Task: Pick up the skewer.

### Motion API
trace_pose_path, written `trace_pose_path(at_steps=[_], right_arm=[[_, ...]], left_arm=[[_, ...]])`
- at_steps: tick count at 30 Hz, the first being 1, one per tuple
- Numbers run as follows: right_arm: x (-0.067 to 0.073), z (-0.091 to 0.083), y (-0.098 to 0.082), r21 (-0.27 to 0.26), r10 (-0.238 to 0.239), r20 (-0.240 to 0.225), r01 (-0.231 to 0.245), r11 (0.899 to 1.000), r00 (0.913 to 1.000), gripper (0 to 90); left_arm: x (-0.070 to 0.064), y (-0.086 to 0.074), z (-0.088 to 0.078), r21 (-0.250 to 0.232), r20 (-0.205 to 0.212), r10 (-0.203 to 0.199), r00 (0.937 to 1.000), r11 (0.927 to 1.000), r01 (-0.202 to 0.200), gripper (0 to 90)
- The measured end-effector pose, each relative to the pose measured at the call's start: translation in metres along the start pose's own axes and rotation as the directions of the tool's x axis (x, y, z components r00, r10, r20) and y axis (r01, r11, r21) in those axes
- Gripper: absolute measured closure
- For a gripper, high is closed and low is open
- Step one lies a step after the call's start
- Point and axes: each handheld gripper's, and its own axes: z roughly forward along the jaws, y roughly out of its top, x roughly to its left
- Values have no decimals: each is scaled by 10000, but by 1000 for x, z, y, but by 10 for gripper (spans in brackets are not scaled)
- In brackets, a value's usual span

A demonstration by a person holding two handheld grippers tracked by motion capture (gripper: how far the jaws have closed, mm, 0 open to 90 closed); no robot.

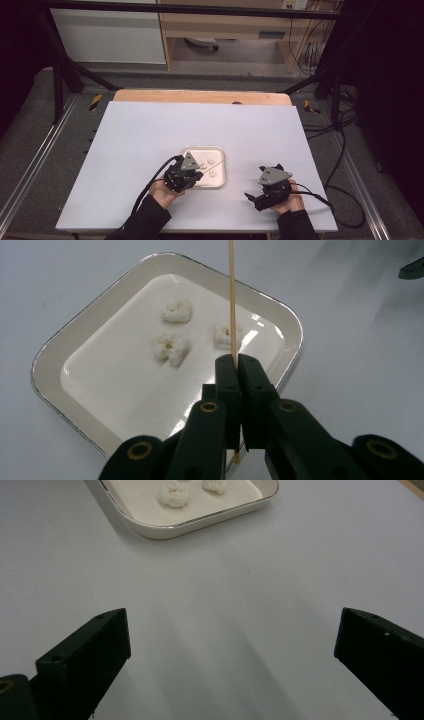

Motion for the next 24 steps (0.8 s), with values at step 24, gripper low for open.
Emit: trace_pose_path(at_steps=[24], right_arm=[[15,5,21,534,-2353,925,2312,9714,9675,97]], left_arm=[[-10,25,12,631,416,825,9957,9944,-851,877]])
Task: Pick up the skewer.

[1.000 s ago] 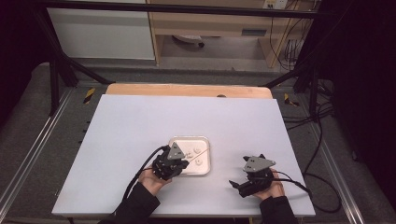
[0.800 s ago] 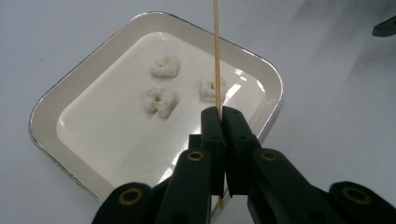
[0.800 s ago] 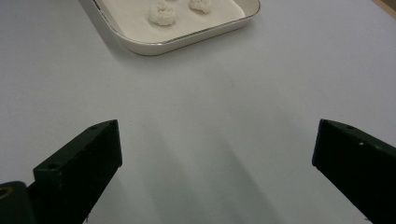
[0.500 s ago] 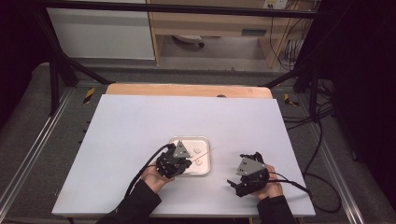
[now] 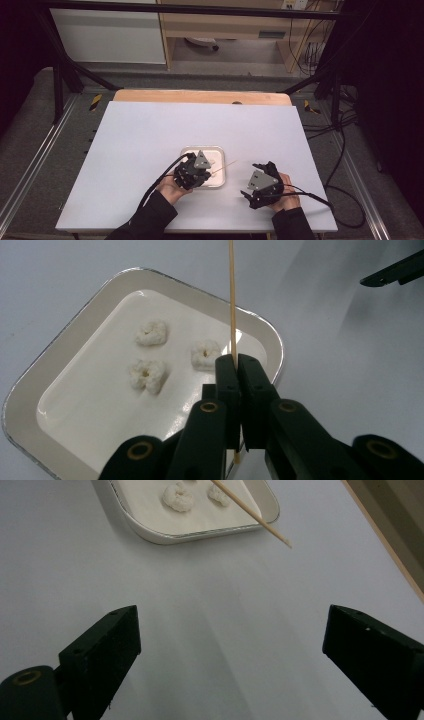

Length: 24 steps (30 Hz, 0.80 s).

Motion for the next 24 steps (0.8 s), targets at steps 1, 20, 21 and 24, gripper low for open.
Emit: trace_pose_path(at_steps=[1,20,21,24], right_arm=[[1,0,1,52,-51,11,51,10000,10000,101],[6,-1,10,-37,-1308,403,1310,9914,9906,209],[7,-1,12,-48,-1500,421,1504,9886,9878,229],[8,-1,12,-42,-1657,439,1661,9861,9852,250]], left_arm=[[-1,1,0,43,9,33,10000,10000,-33,877],[-14,24,12,247,245,561,9981,9981,-567,877],[-15,25,13,276,250,618,9978,9977,-625,878],[-17,27,15,342,347,710,9969,9968,-722,877]])
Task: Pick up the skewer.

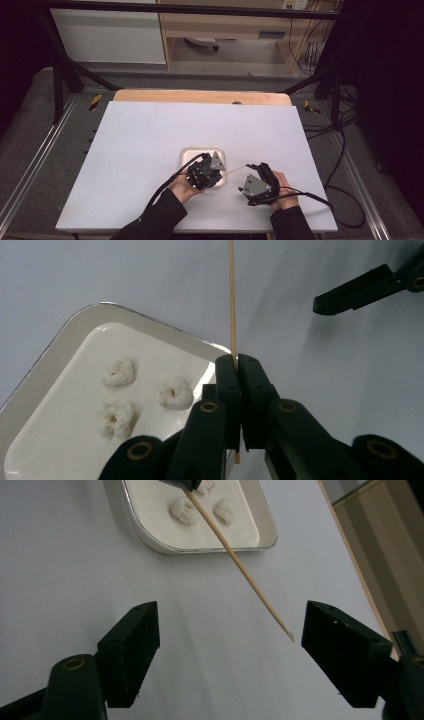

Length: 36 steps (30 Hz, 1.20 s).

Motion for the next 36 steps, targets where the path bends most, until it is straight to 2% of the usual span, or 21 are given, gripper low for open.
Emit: trace_pose_path(at_steps=[9,14,17,18,23,27,28,30,32,33,34,36], right_arm=[[4,1,0,165,-762,33,761,9970,9971,361],[7,3,-1,352,-1246,94,1242,9916,9922,429],[10,3,-2,269,-1895,462,1884,9817,9808,479],[12,3,-2,233,-1846,463,1836,9827,9817,492],[13,4,-1,262,-2137,508,2126,9768,9756,543],[13,4,-1,296,-2522,508,2509,9676,9663,603],[14,4,-1,299,-2475,451,2463,9687,9678,621],[13,5,-2,362,-2780,430,2766,9603,9596,654],[14,6,-2,367,-2967,402,2953,9547,9541,689],[15,6,-2,375,-2972,361,2959,9545,9541,702],[14,7,-2,402,-3154,330,3141,9485,9484,727],[14,7,-2,428,-3200,308,3186,9469,9469,740]], left_arm=[[-7,7,6,265,214,326,9992,9991,-332,877],[-9,10,8,326,282,428,9987,9985,-438,878],[-11,11,8,368,336,461,9984,9982,-473,878],[-11,12,9,365,356,465,9983,9982,-478,878],[-14,15,10,438,402,616,9973,9970,-634,877],[-16,17,11,496,415,681,9968,9963,-701,878],[-17,17,11,497,443,716,9965,9960,-737,877],[-18,18,12,528,449,755,9961,9956,-778,877],[-19,19,13,592,469,798,9957,9948,-826,878],[-19,19,13,616,492,848,9952,9942,-877,878],[-20,19,13,635,497,862,9950,9940,-893,878],[-20,19,14,668,524,898,9946,9934,-933,878]])
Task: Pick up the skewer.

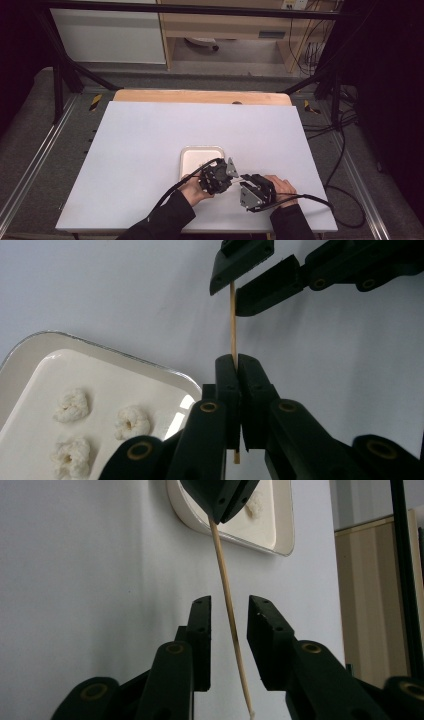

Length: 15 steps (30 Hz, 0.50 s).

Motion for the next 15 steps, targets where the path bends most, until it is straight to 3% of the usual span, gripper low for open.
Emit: trace_pose_path(at_steps=[15], right_arm=[[2,0,-1,181,-833,-230,837,9963,9963,877]], left_arm=[[-1,0,0,-18,146,86,9999,10000,-85,877]])
